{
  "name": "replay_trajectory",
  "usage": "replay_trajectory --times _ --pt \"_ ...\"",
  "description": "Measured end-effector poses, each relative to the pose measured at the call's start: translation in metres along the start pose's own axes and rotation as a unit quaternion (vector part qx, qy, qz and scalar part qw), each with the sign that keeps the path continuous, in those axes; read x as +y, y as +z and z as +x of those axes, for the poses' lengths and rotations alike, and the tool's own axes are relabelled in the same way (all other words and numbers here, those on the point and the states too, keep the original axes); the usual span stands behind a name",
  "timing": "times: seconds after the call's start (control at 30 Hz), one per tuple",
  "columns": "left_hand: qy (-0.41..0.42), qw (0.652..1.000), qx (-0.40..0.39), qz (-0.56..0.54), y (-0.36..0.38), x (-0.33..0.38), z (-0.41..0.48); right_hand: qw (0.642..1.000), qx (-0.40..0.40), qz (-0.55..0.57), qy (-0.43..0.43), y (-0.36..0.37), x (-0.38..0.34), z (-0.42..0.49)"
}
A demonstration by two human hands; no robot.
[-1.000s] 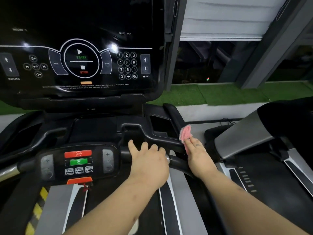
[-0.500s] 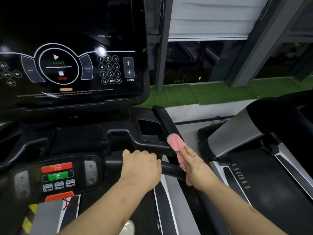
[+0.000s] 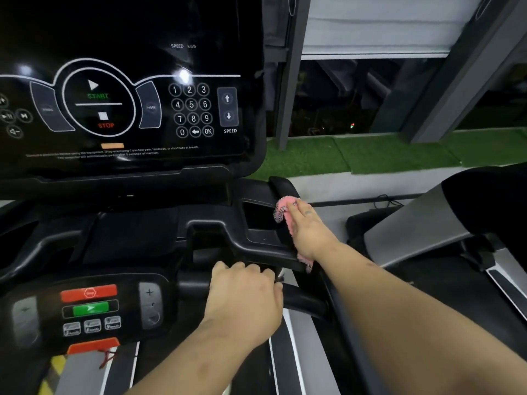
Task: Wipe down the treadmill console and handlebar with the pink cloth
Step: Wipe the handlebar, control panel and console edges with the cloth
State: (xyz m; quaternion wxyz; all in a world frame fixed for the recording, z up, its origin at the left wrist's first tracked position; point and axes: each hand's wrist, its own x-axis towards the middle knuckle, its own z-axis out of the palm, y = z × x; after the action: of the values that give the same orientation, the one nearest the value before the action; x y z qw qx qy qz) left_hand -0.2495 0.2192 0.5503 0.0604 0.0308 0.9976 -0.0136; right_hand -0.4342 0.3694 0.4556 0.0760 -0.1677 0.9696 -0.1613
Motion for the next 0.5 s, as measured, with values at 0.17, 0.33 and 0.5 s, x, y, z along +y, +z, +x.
replay_trajectory --times 0.17,0.33,0.5 --pt "-0.008 1.000 -0.029 -0.003 -0.005 0.001 0.007 1.000 -0.007 0.001 -0.001 0.001 -0.002 -0.003" --pt "-0.010 0.996 -0.079 -0.032 -0.014 0.001 0.024 0.998 0.025 0.055 -0.016 0.000 0.005 -0.045" --pt "-0.054 0.995 -0.084 -0.002 -0.015 -0.010 0.041 0.998 -0.048 0.024 0.023 0.006 0.013 -0.066"
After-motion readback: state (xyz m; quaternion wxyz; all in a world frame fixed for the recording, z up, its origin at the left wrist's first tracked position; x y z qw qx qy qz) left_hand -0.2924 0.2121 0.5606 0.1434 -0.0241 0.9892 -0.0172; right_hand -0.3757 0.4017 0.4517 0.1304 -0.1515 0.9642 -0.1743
